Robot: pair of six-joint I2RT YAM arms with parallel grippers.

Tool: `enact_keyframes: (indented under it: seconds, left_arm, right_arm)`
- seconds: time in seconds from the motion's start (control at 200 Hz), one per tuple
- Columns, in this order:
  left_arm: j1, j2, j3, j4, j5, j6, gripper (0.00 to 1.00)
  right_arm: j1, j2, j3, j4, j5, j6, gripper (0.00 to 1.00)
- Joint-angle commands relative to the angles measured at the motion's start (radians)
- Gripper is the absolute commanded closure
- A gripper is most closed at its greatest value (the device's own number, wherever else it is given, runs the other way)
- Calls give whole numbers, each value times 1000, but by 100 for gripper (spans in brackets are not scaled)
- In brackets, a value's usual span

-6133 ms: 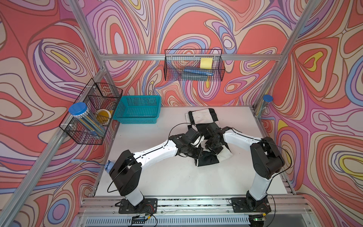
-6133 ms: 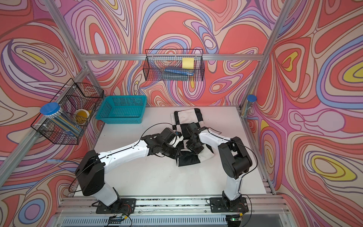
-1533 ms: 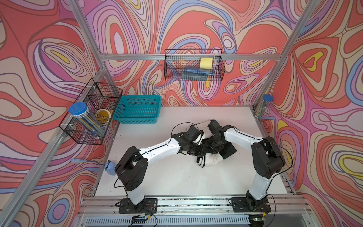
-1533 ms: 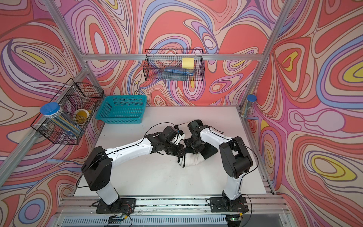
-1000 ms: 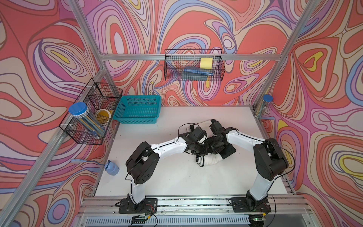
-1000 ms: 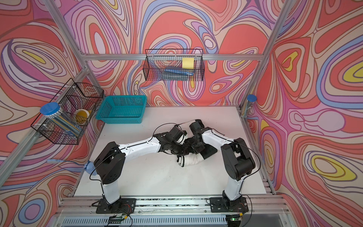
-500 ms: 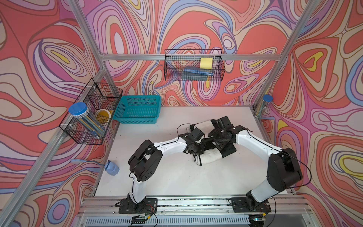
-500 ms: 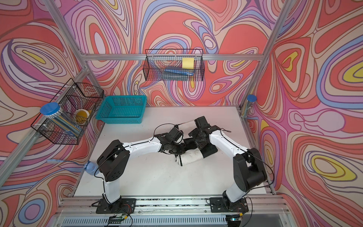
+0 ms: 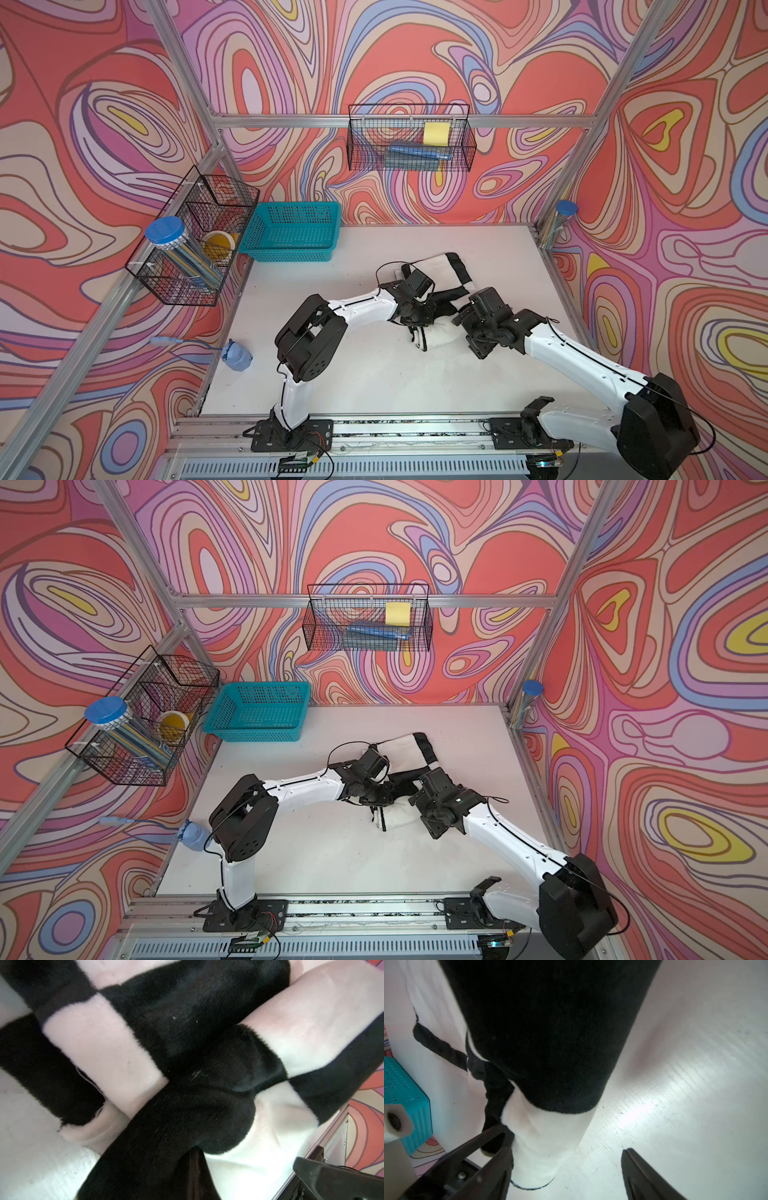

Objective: Roll up the pillowcase
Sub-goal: Roll the pillowcase at the center of the board.

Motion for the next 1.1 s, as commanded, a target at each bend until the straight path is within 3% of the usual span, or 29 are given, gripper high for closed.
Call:
enact_keyframes:
  seconds: [0.0,0.245,0.355,0.506,0.696,0.716,0.746,0.971,1.096]
  left_arm:
    - [4,30,10,-22,-4,-6,100]
    - [4,23,18,-32,6,-8,100]
    - [4,12,15,-35,10,-7,100]
    - [4,-2,14,-47,12,4,100]
    - [19,-30,18,-55,34,10,97]
    - [20,-33,18,-54,37,9,97]
    - [22,-38,18,-55,38,6,97]
    - [29,-48,25,-67,50,11,97]
    - [29,-68,24,-99,28,27,96]
  right_arm:
    - [4,23,-44,121,60,76,16]
    - [23,224,-101,375,160,103,16]
    - [32,289,-92,478,225,78,22]
    - [37,333,-57,416,248,105,53]
    - [40,265,-23,239,268,50,74]
    - [41,258,-23,229,265,41,79]
    - [41,248,-18,210,258,34,100]
    - [40,191,-50,117,196,-3,100]
    - [41,137,-28,-83,168,-19,100]
